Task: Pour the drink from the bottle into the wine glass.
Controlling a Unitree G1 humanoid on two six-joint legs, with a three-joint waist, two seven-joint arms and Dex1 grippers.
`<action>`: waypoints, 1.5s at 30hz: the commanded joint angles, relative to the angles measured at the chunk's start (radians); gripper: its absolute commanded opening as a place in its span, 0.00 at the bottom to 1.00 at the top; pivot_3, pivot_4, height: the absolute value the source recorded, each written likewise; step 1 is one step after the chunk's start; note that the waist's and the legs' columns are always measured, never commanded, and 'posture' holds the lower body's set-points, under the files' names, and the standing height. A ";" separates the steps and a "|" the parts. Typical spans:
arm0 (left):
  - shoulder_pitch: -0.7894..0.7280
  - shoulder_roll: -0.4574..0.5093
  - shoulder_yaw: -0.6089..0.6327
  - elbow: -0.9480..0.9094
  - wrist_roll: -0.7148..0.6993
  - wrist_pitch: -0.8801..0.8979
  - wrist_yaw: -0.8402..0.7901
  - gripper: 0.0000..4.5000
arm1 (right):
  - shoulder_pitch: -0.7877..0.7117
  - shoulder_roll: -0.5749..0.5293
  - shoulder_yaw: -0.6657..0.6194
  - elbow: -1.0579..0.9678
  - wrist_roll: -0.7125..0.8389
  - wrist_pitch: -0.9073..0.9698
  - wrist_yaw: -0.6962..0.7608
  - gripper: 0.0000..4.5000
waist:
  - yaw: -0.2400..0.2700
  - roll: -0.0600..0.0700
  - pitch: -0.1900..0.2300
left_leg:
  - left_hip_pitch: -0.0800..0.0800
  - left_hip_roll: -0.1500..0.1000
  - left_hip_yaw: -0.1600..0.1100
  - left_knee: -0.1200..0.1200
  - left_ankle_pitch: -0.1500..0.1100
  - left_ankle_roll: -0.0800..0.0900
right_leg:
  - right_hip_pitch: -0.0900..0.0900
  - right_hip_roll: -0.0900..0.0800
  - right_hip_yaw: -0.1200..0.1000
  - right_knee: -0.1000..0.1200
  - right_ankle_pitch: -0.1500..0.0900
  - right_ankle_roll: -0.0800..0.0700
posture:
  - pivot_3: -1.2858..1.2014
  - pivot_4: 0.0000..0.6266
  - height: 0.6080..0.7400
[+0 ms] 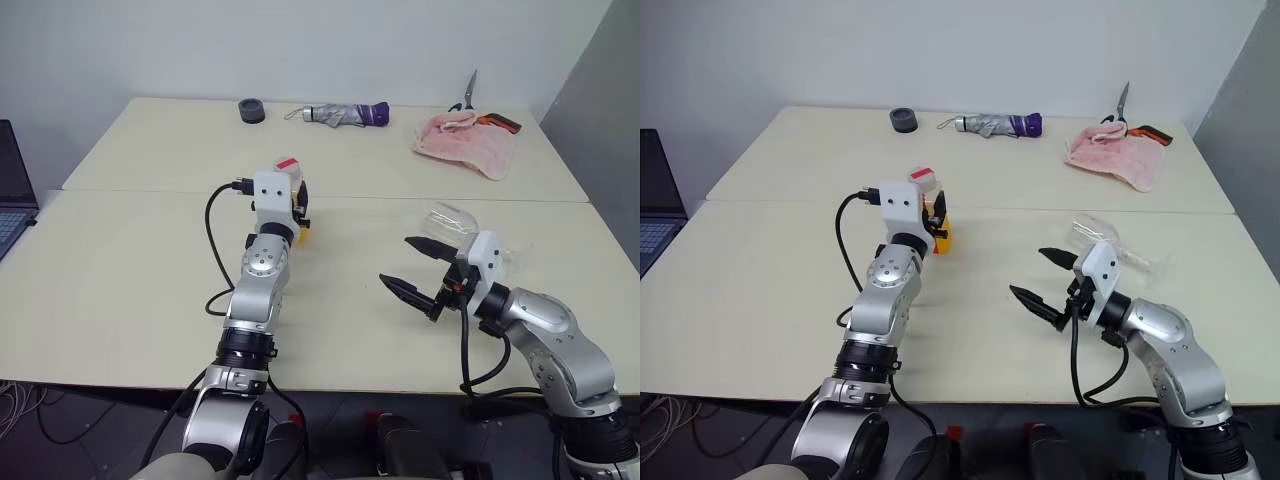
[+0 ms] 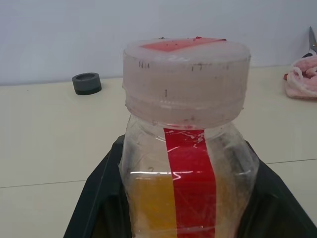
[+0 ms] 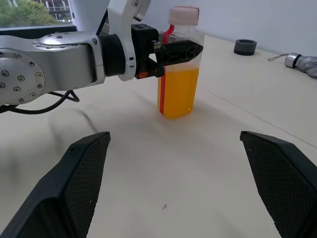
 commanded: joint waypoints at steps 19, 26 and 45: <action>0.026 0.117 -0.061 -0.103 -0.135 -0.014 -0.425 0.43 | 0.036 0.014 -0.006 -0.088 -0.096 -0.034 -0.098 1.00 | 0.000 0.000 0.000 | 0.000 0.000 0.000 0.000 0.000 0.000 | -0.001 0.000 -0.001 0.000 0.000 0.000 | 0.52 0.24 1.00; -0.003 0.146 -0.110 -0.074 -0.228 -0.048 -0.710 0.43 | 0.160 -0.058 -0.078 -0.230 0.037 0.060 -0.054 1.00 | 0.005 0.000 0.000 | -0.003 -0.001 -0.001 0.000 0.000 0.000 | -0.001 -0.001 -0.002 -0.002 0.000 0.000 | 0.52 0.24 1.00; -0.100 0.148 -0.244 0.063 -0.323 -0.041 -1.228 0.42 | -0.004 -0.077 -0.161 -0.397 0.261 0.356 -0.296 1.00 | -0.002 0.000 0.000 | -0.002 0.000 -0.001 0.001 0.000 0.000 | -0.001 0.001 -0.001 -0.001 -0.001 0.001 | 0.52 0.24 1.00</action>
